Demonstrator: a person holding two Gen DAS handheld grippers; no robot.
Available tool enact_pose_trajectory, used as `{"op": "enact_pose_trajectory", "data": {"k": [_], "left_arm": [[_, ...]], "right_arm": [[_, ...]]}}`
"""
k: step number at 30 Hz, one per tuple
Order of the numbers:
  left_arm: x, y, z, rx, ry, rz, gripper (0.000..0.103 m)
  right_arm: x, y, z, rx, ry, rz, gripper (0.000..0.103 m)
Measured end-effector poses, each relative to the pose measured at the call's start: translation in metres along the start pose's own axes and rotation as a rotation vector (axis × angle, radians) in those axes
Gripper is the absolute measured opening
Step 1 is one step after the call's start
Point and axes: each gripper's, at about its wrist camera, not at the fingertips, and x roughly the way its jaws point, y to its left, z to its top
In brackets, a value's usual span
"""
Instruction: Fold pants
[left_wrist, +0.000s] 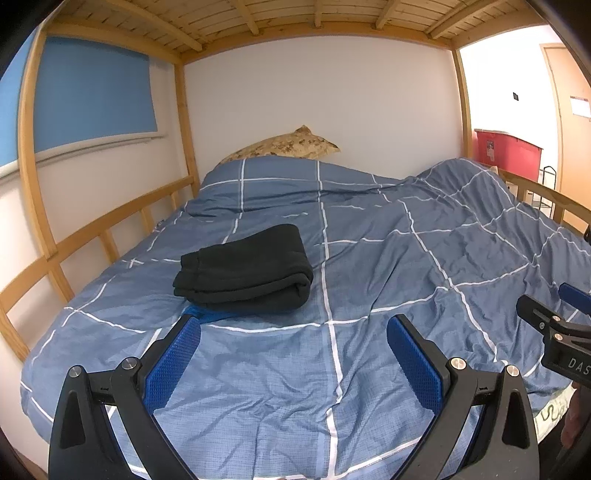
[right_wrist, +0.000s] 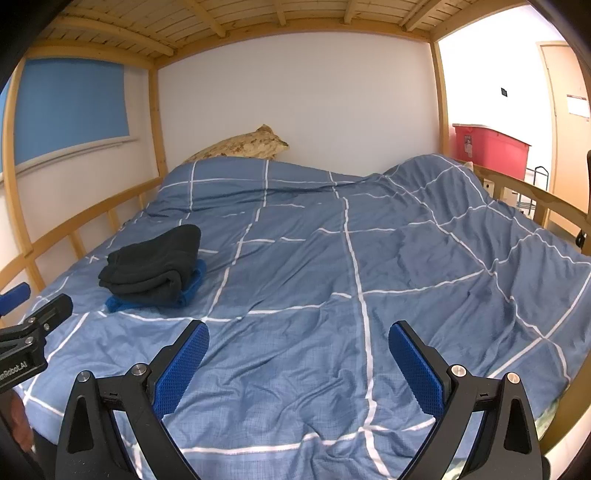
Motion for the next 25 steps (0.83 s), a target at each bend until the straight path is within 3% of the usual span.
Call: {"op": "enact_pose_trajectory", "data": {"k": [25], "left_arm": [[0.0007, 0.0026, -0.0013, -0.031, -0.011, 0.014, 0.102]], "right_arm": [[0.0029, 0.0026, -0.0013, 0.005, 0.005, 0.003, 0.099]]}}
